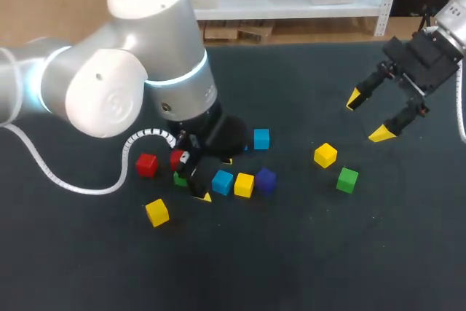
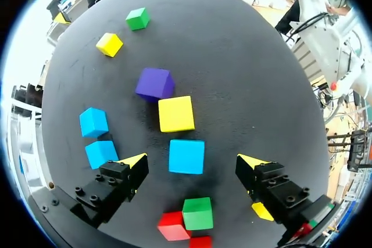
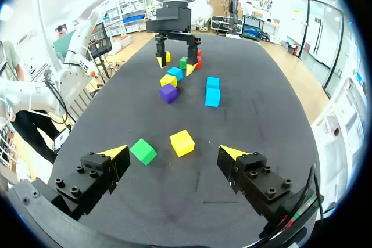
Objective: Place the blue cubes, place green cubes on the blue cubes, place the yellow cubes on the green cubes, then place the red cubes on the yellow cubes, and place purple cube on the red cubes.
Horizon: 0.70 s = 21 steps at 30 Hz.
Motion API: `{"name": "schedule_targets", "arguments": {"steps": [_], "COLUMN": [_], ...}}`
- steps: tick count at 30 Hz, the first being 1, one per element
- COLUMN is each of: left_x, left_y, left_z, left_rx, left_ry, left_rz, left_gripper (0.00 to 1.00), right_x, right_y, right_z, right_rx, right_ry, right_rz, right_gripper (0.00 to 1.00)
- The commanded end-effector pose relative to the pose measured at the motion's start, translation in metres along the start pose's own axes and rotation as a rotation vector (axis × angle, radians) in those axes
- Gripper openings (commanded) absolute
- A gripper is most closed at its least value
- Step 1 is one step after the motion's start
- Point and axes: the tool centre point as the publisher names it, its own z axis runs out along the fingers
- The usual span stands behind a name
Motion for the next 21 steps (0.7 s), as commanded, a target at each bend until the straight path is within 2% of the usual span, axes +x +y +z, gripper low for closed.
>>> {"name": "schedule_targets", "arguments": {"steps": [1,5,7,9,12,21], "left_x": [0.002,0.003,0.004,0.004,0.004,0.01], "left_y": [0.006,0.006,0.006,0.005,0.004,0.007], "left_z": [0.002,0.003,0.003,0.004,0.005,-0.013], "left_rx": [0.009,0.013,0.014,0.017,0.02,-0.017], "left_ry": [0.001,-0.001,-0.002,-0.001,-0.003,-0.014], "left_rz": [0.003,-0.001,-0.004,-0.005,-0.008,-0.038], "left_gripper": [0.45,0.32,0.19,0.16,0.0,0.0], "right_x": [0.0,0.0,0.0,0.0,0.0,0.0], "right_y": [-0.001,-0.001,-0.001,-0.001,-0.001,-0.001], "right_z": [0.0,0.0,0.0,0.0,0.0,0.0], "right_rx": [-0.001,-0.001,-0.001,-0.001,-0.001,-0.001], "right_ry": [-0.001,-0.001,-0.001,-0.001,-0.001,-0.001], "right_rz": [-0.001,-0.001,-0.001,-0.001,-0.001,-0.001], "right_gripper": [1.0,1.0,1.0,1.0,1.0,1.0]}}
